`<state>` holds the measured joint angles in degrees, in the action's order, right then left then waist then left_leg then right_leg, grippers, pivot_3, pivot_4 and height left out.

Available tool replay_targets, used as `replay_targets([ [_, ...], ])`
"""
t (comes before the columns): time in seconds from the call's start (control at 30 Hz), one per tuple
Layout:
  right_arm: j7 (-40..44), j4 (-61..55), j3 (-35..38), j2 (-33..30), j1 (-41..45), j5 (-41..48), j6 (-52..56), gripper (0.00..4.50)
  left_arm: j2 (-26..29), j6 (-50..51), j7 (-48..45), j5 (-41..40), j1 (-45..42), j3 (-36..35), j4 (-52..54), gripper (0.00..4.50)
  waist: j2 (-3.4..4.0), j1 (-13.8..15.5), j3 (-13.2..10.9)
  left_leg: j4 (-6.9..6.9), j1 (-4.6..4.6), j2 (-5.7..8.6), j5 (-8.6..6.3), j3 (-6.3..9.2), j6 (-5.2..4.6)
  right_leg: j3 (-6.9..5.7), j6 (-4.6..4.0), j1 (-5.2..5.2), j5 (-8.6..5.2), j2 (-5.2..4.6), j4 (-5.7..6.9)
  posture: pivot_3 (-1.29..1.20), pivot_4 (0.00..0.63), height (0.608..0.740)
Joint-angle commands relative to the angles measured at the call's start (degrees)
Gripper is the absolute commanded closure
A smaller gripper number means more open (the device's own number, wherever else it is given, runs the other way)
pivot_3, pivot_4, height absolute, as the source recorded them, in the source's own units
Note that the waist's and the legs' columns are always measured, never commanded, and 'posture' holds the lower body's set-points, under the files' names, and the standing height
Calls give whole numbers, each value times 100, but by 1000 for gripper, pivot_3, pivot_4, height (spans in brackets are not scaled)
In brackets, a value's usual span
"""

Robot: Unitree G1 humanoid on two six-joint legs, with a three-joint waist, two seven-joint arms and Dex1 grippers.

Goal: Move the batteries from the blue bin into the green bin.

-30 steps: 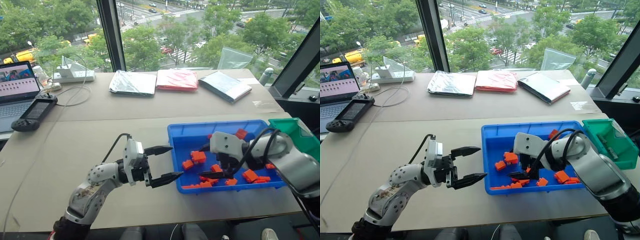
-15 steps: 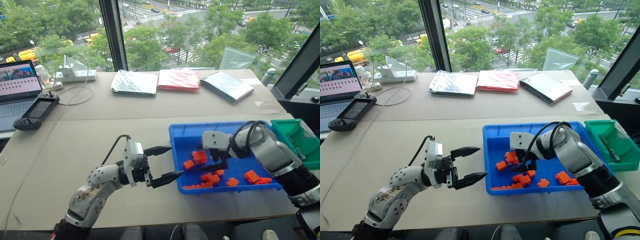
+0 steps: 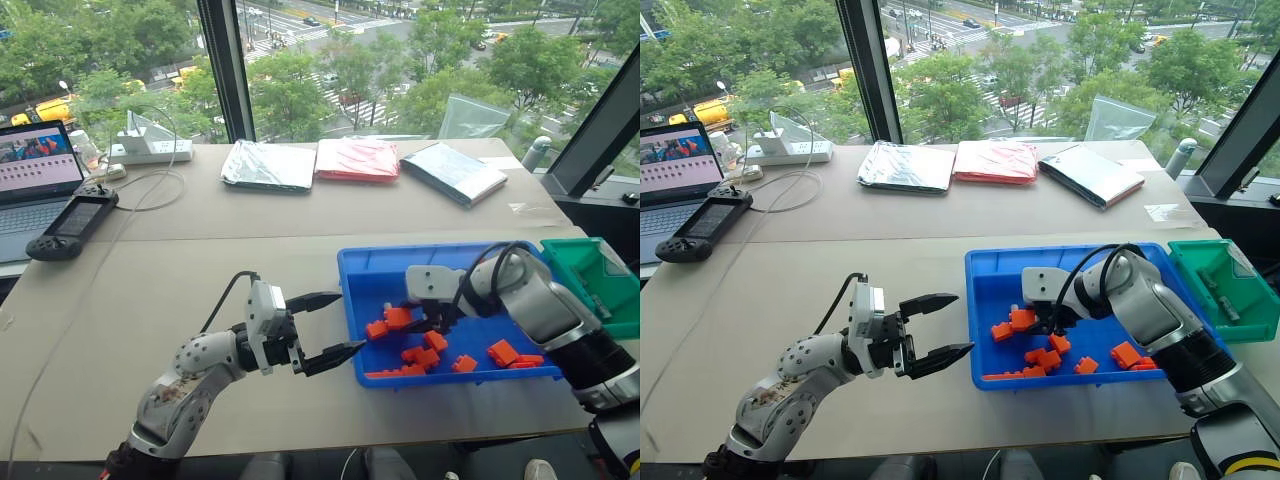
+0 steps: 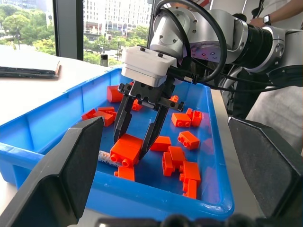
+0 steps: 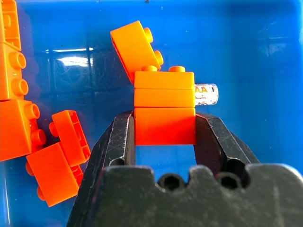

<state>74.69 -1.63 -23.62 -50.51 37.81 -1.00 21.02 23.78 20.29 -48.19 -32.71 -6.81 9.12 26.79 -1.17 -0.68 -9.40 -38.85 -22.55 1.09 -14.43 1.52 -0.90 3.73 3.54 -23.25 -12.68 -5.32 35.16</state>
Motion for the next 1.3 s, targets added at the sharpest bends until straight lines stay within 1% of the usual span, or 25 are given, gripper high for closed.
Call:
replay_targets([
  [0.03, 3, -545, 652, -270, 47, 263, 350, 3042, 2, -55, 1, -37, -39, -16, 226, 0, 0, 2, 0, 0, 0, 0, 0, 0, 0, 0, 0, 0, 0, 0, 0, 0, 150, 740],
  [0.2, -499, -904, 1603, -505, -130, 564, 1217, 3042, 13, -51, 10, -33, -57, -26, 227, 0, 0, 10, 0, 0, -1, -1, 0, 1, 0, 0, 0, 1, 0, -2, -1, 0, 150, 740],
  [0.27, -1027, -782, 1833, -496, -174, 363, 1643, 3042, 20, -49, 15, -37, -53, -34, 228, 0, 0, 5, 0, 0, -1, -1, 0, 0, 0, 0, 0, 1, 0, -2, 0, 0, 150, 740],
  [0.3, -1355, -668, 1992, -486, -343, 240, 1856, 3042, 20, -48, 20, -39, -53, -40, 223, 0, 0, 4, 0, 0, -1, -2, 0, 0, 0, 0, 0, 1, 0, -1, 0, 0, 150, 740],
  [0.37, -1740, -560, 2143, -496, -652, 111, 2064, 1971, 19, -51, 25, -38, -53, -42, 211, 0, -1, 39, 0, 1, 0, -1, 0, 1, 0, 0, -1, 2, 0, 0, 0, 0, 150, 740],
  [0.4, -1873, -556, 2163, -476, -706, 84, 2158, 1537, 20, -54, 23, -37, -55, -42, 206, 0, 0, 42, 0, -1, -2, 1, 0, 0, 0, -2, -1, 2, 0, -2, 0, 0, 150, 740],
  [0.47, -1981, -670, 2150, -442, -712, 122, 2269, 907, 27, -63, 15, -35, -55, -44, 195, 0, 1, 33, 0, 0, -6, 4, 0, -5, 0, 1, 0, -2, 0, -7, 0, 0, 150, 740],
  [0.5, -2012, -746, 2137, -417, -683, 160, 2301, 709, 30, -66, 10, -34, -55, -43, 191, 0, 1, 6, 0, 0, -6, 4, 0, -5, 0, 2, 0, -4, 0, -6, 1, 0, 150, 740],
  [0.53, -2023, -846, 2115, -372, -629, 221, 2330, 212, 33, -67, 6, -33, -55, -43, 187, 0, 2, -14, 0, 0, -6, 4, 0, -7, 0, 4, 0, -6, 0, -4, 2, 0, 150, 740],
  [0.57, -1971, -1001, 2043, -335, -576, 299, 2372, 71, 35, -69, -1, -31, -55, -40, 181, 0, 1, -26, 0, 0, -6, 4, 0, -7, 0, 5, -1, -6, 0, 2, 3, 0, 150, 740],
  [0.7, -1702, -1631, 1755, -135, -469, 674, 2596, 71, 34, -82, -17, -24, -51, -32, 162, 0, 2, -36, 0, 1, -4, -1, 0, -5, 0, 4, -2, -6, 0, 7, 4, 0, 150, 740],
  [0.77, -1607, -1968, 1455, 8, -440, 794, 2723, 71, 28, -87, -14, -18, -48, -30, 160, 0, 1, -22, 0, 0, -4, 1, 0, -5, 0, 4, -1, -5, 0, 6, 4, 0, 150, 740],
  [0.83, -1456, -2207, 1205, 56, -483, 897, 2631, 71, 17, -90, -1, -7, -46, -20, 161, 0, 1, -7, 0, -1, -4, 0, 0, -3, 0, 4, -1, -4, 0, 4, 2, 0, 150, 740],
  [0.9, -1284, -2304, 988, -24, -548, 893, 2392, 71, 6, -94, 13, 7, -43, -7, 162, 0, 1, 20, 0, -1, -6, 1, 0, 0, 0, 2, 0, -4, 0, 0, 3, 0, 150, 740],
  [0.97, -1029, -2241, 817, -125, -549, 922, 2103, 71, -1, -98, 21, 19, -43, -2, 159, 0, 1, 34, 0, -4, -8, 3, 0, 0, 0, 0, 1, -3, 0, -4, -1, 0, 150, 740],
  [1.1, -397, -1523, 455, -261, -441, 736, 820, 71, -33, -120, 12, 41, -40, 16, 144, 0, 1, 15, 0, -4, -7, 3, 0, -2, 0, 0, 2, -1, 0, -2, -4, 0, 150, 740],
  [1.3, 18, -388, 97, 8, 87, 421, -81, 71, -87, -120, 8, 80, -41, 37, 120, 0, 1, -34, -1, -2, -2, 2, 0, -4, 0, 0, 0, -2, 1, 4, -1, 0, 150, 740],
])
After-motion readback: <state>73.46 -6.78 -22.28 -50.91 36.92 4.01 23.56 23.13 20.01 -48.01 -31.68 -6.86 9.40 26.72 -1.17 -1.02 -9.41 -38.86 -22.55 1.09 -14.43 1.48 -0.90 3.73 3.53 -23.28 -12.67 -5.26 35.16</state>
